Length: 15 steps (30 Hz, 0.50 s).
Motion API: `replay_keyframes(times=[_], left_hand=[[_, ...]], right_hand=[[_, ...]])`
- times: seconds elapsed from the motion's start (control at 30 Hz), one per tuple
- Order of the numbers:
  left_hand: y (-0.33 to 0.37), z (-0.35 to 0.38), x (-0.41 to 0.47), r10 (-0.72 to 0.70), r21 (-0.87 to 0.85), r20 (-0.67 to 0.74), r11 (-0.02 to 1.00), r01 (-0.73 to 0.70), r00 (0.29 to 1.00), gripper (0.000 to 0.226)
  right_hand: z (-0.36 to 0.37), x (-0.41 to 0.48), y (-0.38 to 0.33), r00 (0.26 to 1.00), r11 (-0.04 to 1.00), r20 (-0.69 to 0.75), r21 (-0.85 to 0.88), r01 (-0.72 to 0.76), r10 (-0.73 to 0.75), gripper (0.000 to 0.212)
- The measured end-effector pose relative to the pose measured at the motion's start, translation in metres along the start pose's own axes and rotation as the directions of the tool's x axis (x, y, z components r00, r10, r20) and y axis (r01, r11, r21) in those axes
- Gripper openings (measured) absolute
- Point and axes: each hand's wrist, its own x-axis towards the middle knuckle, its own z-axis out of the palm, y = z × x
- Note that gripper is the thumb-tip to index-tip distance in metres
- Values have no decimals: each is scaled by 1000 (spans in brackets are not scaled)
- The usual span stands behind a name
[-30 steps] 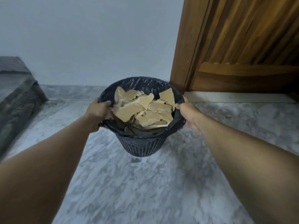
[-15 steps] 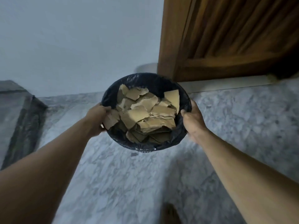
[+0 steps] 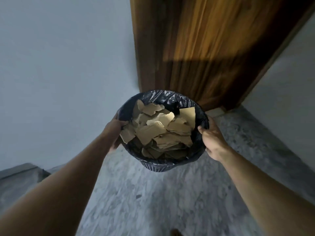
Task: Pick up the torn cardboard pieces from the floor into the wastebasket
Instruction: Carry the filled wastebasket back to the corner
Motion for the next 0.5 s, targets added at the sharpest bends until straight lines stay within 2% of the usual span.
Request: replay_keyframes(times=[0.2, 0.4, 0.5], left_hand=[[108, 88, -67, 93, 16, 248, 995, -100, 964, 59], [177, 210, -118, 125, 61, 404, 985, -162, 906, 43], [194, 294, -141, 125, 98, 454, 977, -189, 882, 43]], right_hand=[[-101, -47, -108, 984, 992, -145, -97, 86, -100, 55], [-225, -90, -172, 943, 982, -275, -51, 181, -189, 55], [-298, -118, -181, 907, 977, -363, -79, 197, -213, 56]])
